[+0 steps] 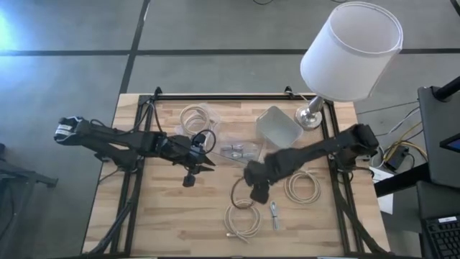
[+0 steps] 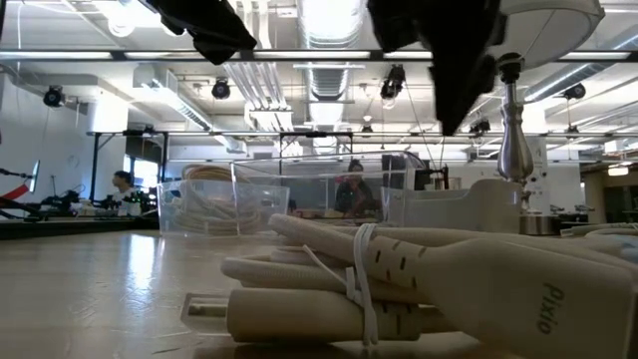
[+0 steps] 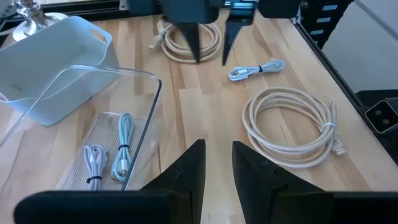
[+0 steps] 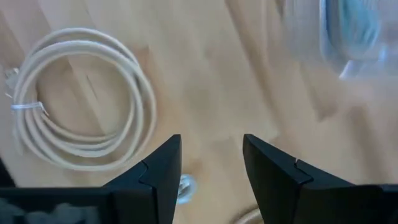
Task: Pick & Place USB Port
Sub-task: Put the white USB cable into the transparent bin, then put the brown USB cable into the gray bin
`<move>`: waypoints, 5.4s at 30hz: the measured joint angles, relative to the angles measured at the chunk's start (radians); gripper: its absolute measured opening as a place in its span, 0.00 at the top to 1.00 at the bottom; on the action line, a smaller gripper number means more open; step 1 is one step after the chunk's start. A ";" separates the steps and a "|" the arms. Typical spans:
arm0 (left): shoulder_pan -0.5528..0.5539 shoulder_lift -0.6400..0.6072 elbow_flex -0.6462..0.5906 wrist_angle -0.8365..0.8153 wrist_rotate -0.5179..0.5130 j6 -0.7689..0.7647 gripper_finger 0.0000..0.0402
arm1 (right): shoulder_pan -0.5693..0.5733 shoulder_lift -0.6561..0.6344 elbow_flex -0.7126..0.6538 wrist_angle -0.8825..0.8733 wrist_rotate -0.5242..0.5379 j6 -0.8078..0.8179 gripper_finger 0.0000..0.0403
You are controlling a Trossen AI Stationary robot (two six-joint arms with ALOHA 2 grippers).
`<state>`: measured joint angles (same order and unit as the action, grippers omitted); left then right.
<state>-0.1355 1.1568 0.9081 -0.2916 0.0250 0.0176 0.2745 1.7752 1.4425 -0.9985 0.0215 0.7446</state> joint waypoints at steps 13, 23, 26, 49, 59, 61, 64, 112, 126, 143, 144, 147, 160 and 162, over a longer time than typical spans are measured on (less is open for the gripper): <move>0.000 0.000 0.000 0.000 -0.026 0.016 0.80 | 0.282 0.008 -0.080 0.010 -0.057 0.741 0.58; 0.000 0.000 0.003 0.026 -0.027 0.057 0.80 | 0.330 0.095 -0.141 0.153 -0.052 0.929 0.58; 0.000 0.000 0.006 0.030 -0.027 0.077 0.80 | 0.328 0.130 -0.143 0.151 -0.053 0.957 0.58; 0.001 -0.002 0.023 0.048 -0.070 0.164 0.80 | 0.317 0.192 -0.142 0.194 -0.067 0.953 0.83; 0.001 -0.002 0.023 0.048 -0.071 0.166 0.80 | 0.308 0.135 -0.109 0.196 -0.072 0.791 0.92; 0.001 -0.002 0.023 0.046 -0.071 0.166 0.80 | 0.306 0.111 -0.097 0.192 -0.041 0.743 0.91; 0.001 -0.002 0.023 0.041 -0.071 0.166 0.80 | 0.304 0.070 -0.084 0.194 0.053 0.629 0.91; 0.000 -0.002 0.021 -0.024 -0.067 0.076 0.80 | -0.485 0.171 -0.063 0.459 -0.028 -0.693 0.90; 0.000 -0.002 0.021 -0.025 -0.067 0.057 0.80 | -0.484 0.251 0.014 0.413 0.009 -0.771 0.78; 0.000 -0.002 0.021 -0.047 -0.067 0.052 0.80 | -0.421 0.172 0.028 0.234 0.059 -0.657 0.62; 0.000 -0.002 0.021 -0.047 -0.067 0.052 0.80 | -0.410 0.156 0.028 0.224 0.058 -0.633 0.62; 0.000 -0.002 0.021 -0.047 -0.067 0.050 0.80 | -0.368 0.108 0.028 0.208 0.057 -0.564 0.62; 0.000 -0.002 0.021 -0.047 -0.067 0.049 0.80 | -0.148 -0.071 0.012 0.064 0.056 -0.251 0.64; 0.000 -0.002 0.021 -0.047 -0.067 0.049 0.80 | -0.112 -0.076 0.006 -0.006 0.056 -0.183 0.64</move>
<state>-0.1352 1.1549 0.9291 -0.3382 -0.0421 0.0669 0.1621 1.6996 1.4482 -1.0043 0.0776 0.5620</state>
